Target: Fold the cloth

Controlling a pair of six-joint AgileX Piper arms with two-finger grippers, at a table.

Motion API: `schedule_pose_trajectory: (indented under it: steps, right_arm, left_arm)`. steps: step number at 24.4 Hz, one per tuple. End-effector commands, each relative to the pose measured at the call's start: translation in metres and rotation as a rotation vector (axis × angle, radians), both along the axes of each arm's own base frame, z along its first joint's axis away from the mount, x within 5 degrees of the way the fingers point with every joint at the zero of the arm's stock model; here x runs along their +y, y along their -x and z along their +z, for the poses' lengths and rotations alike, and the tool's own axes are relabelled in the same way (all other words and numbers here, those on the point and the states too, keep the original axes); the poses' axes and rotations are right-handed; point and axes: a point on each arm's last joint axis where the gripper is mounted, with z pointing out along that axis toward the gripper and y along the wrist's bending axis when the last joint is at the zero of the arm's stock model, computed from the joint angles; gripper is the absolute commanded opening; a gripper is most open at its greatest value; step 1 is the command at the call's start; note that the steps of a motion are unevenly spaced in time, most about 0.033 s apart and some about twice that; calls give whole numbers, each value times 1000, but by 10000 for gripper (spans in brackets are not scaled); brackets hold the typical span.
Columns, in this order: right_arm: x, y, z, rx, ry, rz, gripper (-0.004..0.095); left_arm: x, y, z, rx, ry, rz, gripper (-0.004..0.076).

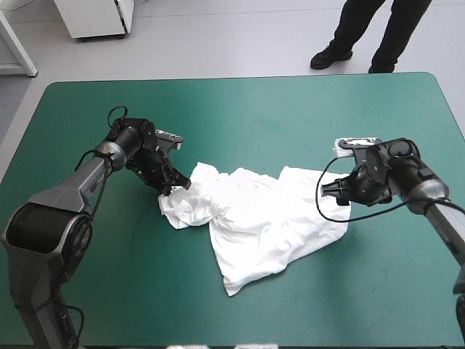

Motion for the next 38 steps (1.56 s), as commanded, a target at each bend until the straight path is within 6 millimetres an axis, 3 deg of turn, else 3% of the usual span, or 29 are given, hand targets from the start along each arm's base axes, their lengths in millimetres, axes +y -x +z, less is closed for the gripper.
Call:
schedule_pose_trajectory:
  steps: [1, 6, 15, 17, 18, 19, 20, 23, 25, 28, 31, 33, 38]
  right_arm:
    - [5, -19, -3, -48, -39, -7, 582]
    - [9, -40, -31, 9, -24, -7, 581]
    - [5, -52, -64, 94, -17, -56, 575]
    - [6, -51, -72, 133, -17, -49, 506]
    - [7, -51, -78, 170, -16, -27, 334]
    - [8, -51, -81, 186, -21, -22, 227]
    - [9, -51, -86, 205, -29, -28, 13]
    - [10, -52, -88, 212, -40, -34, -17]
    - [10, -51, -79, 214, -34, -30, -17]
    - [9, -49, -29, 136, -39, 10, -17]
    - [7, -40, 46, -42, -59, 43, -17]
    - [3, -24, 96, -173, -73, 58, -17]
    - [-4, 10, 177, -432, -114, 67, -17]
  left_arm:
    - [-11, -2, -10, -6, 51, 14, -10]
    - [-11, -2, -10, -5, 50, 10, -10]
    - [-11, -1, -10, 0, 48, 9, -10]
    - [-11, -1, -10, 0, 50, 9, -10]
    - [-11, -2, -10, -4, 51, 10, -10]
    - [-11, -2, -10, -4, 51, 10, -10]
    - [-11, -2, -10, -6, 51, 10, -10]
    - [-12, -6, -5, -30, 52, 0, -10]
    - [-13, -9, 10, -59, 59, -19, -10]
    - [-10, 3, 65, -134, 81, -36, -10]
    - [-2, 35, 128, -252, 101, -48, -10]
    - [4, 62, 169, -354, 129, -44, -10]
    - [16, 114, 242, -581, 199, -46, -10]
